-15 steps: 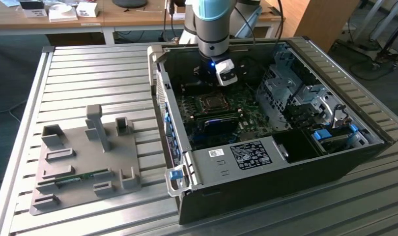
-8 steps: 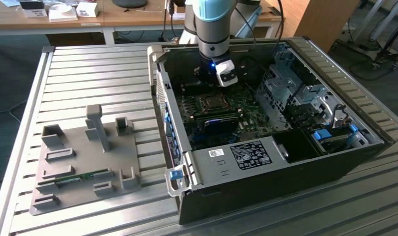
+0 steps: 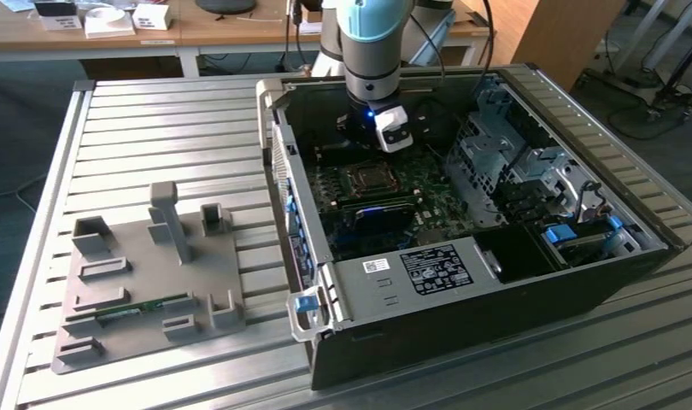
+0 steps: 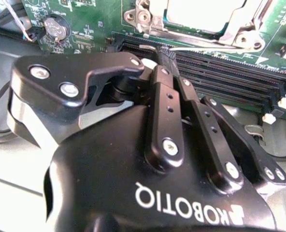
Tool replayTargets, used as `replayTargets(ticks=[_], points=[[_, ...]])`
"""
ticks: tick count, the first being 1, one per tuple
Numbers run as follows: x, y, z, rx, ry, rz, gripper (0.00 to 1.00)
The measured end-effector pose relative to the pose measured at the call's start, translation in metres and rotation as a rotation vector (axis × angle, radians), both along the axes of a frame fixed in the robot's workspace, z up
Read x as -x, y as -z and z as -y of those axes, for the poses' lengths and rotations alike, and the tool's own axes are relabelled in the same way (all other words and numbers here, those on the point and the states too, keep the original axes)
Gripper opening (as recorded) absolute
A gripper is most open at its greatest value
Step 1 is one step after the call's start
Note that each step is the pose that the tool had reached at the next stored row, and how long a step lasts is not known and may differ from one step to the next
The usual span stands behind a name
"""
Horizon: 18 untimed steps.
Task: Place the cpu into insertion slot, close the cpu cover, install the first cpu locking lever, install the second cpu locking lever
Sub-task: 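Install the first cpu locking lever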
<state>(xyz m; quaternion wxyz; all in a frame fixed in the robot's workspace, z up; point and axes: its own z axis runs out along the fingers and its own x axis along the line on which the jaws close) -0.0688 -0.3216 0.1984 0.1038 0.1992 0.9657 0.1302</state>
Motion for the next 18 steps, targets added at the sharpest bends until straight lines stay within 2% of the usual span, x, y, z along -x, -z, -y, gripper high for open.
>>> replayTargets(ticks=[15,16,17,18], points=[[0.0002,-0.0003,0.0009,-0.0009,0.0,0.0,0.11],[0.0037,-0.0003,0.0009,-0.0011,0.0,0.0052,0.11],[0.0038,-0.0003,0.0009,-0.0011,0.0,0.0054,0.11],[0.0068,-0.0003,0.0009,-0.001,0.0,0.0102,0.11]])
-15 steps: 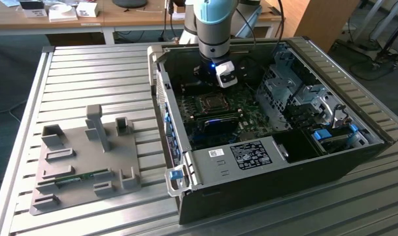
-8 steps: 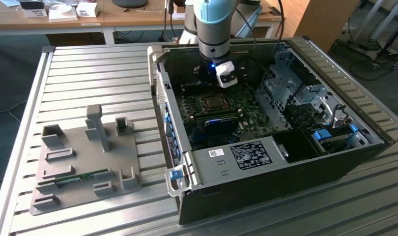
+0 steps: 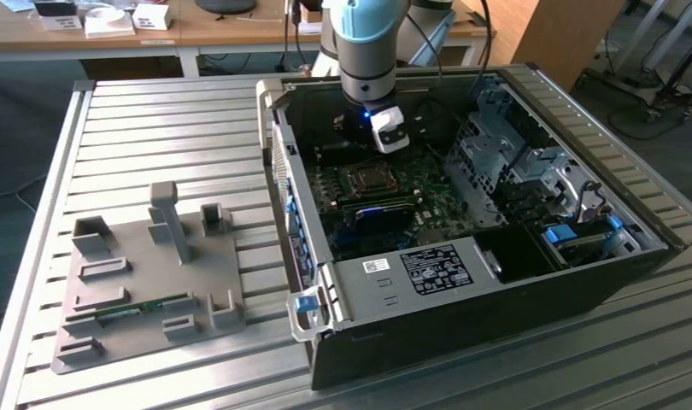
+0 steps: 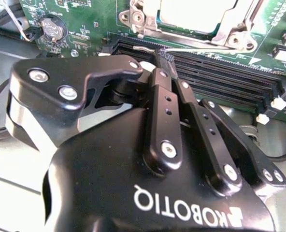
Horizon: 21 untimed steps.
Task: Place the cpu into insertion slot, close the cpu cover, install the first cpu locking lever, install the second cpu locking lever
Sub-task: 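Install the first cpu locking lever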
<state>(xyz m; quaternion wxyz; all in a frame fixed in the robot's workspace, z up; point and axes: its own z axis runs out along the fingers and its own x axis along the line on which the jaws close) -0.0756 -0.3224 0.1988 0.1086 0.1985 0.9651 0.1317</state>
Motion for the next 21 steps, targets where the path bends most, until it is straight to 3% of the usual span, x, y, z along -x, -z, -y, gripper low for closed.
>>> replayTargets(ticks=[1,12,14,16,21], points=[[0.003,0.0,0.0,0.0,0.0,0.0048,0.11],[0.004,0.0,0.0,-0.0001,0.0,0.0068,0.11],[0.006,0.0,0.0,0.0,0.0,0.0091,0.11],[0.013,0.0,0.0,0.0,0.0,0.0195,0.11],[0.013,0.0,0.0,0.0,0.0,0.0203,0.11]])
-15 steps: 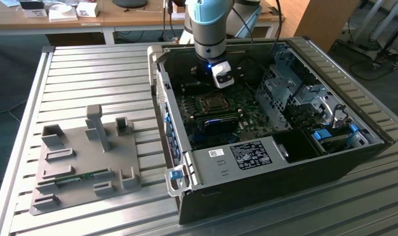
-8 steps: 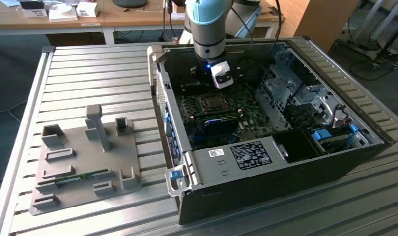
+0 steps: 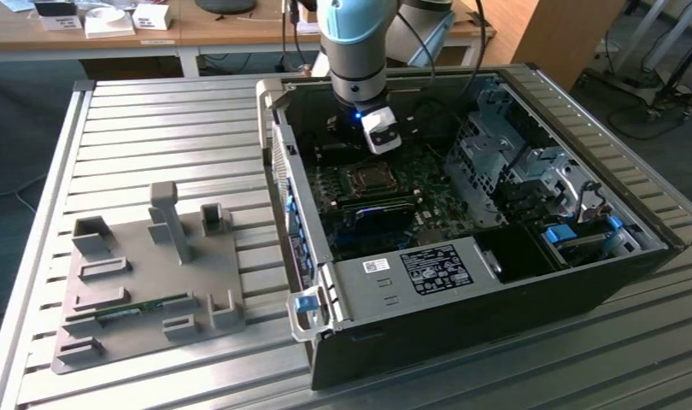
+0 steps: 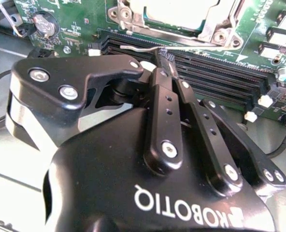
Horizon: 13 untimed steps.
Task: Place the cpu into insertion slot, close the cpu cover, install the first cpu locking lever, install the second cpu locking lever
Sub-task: 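Install the first cpu locking lever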
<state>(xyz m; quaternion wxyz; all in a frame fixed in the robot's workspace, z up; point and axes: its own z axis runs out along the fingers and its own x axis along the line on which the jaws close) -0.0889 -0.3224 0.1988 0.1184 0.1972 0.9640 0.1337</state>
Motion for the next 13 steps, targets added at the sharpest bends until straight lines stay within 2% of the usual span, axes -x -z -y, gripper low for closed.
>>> replayTargets(ticks=[5,10,13], points=[[0.0005,-0.0001,0.0,-0.0001,0.0,0.0008,0.11],[0.0005,-0.0054,0.0,0.0,0.0,0.0008,0.11],[0.0004,-0.0054,0.0,0.0014,0.0,0.001,0.11]])
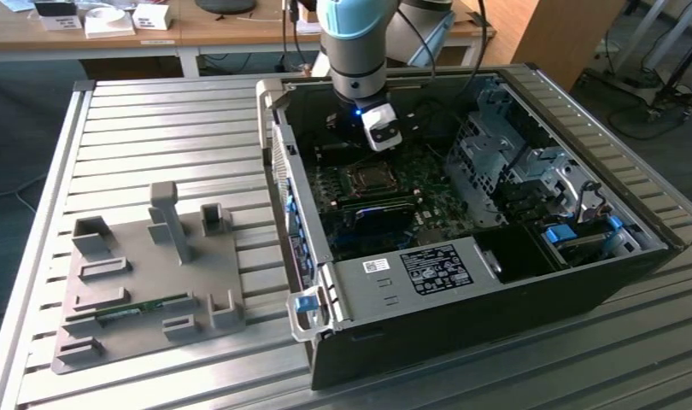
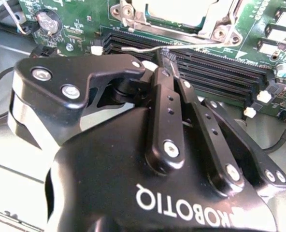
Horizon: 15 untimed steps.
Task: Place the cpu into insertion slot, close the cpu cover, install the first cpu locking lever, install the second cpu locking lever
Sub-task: 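Install the first cpu locking lever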
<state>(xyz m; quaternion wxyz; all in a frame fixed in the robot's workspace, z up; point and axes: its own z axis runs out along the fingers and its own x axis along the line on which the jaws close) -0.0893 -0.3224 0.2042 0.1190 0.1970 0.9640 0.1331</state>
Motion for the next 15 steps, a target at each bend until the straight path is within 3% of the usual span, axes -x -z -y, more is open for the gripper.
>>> replayTargets(ticks=[15], points=[[-0.0007,0.0,0.0029,0.0039,0.0,-0.0001,0.11]])
